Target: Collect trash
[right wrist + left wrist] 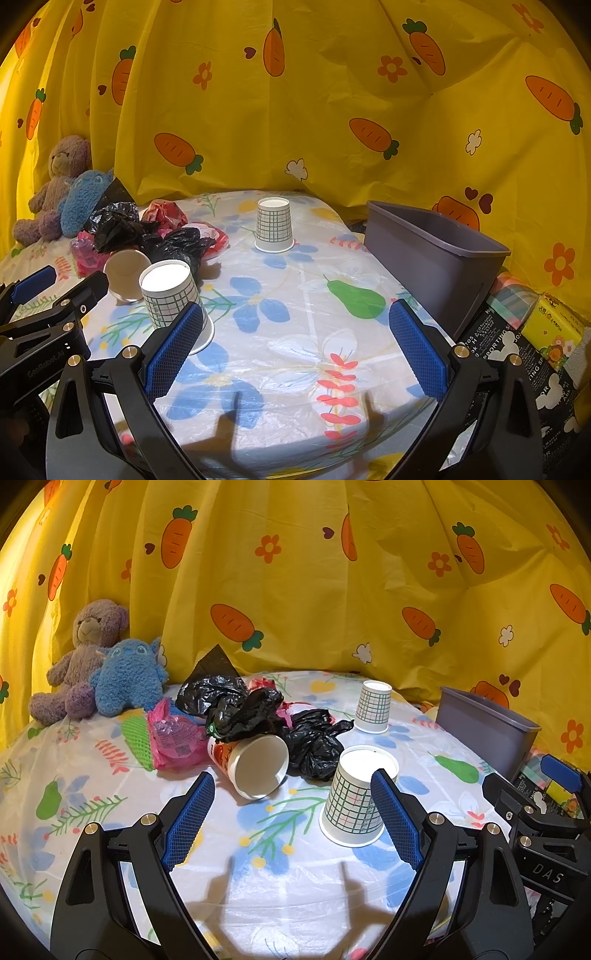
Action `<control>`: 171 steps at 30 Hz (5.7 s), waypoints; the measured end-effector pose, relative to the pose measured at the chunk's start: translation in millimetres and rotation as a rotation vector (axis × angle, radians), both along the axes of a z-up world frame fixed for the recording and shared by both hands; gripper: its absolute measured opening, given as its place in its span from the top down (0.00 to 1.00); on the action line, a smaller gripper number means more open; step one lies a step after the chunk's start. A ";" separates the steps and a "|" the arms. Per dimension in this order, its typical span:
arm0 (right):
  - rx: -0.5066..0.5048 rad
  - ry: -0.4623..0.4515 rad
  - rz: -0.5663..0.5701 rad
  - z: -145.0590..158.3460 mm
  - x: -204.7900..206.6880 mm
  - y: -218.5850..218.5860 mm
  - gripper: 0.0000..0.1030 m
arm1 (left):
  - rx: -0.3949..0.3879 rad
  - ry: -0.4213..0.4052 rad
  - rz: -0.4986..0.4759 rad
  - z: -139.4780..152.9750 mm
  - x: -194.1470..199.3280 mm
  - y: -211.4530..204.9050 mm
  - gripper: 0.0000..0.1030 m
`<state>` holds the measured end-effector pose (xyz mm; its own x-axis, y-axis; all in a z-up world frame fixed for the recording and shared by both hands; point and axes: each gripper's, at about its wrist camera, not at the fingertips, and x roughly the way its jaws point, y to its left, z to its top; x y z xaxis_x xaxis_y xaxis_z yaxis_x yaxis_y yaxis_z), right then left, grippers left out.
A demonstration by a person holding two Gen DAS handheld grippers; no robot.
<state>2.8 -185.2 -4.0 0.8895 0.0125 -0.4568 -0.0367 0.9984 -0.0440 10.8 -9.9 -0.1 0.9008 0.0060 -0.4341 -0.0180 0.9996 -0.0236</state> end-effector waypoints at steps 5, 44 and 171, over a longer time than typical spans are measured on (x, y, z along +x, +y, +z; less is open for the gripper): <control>0.000 -0.001 0.003 0.3 1.4 0.9 0.05 | -0.001 -0.001 0.001 0.2 -0.4 0.8 0.17; 0.012 -0.009 0.023 -4.4 2.2 7.1 0.05 | -0.011 0.000 0.001 -1.4 2.2 5.5 0.17; 0.058 -0.122 -0.368 13.7 153.2 -209.1 0.47 | -0.343 0.283 -0.708 12.6 267.5 -246.9 0.98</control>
<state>156.0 -394.3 9.7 0.8869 -0.2948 -0.3557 0.3263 0.9448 0.0306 278.3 -256.9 12.5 0.4989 -0.6938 -0.5193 0.5604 0.7154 -0.4174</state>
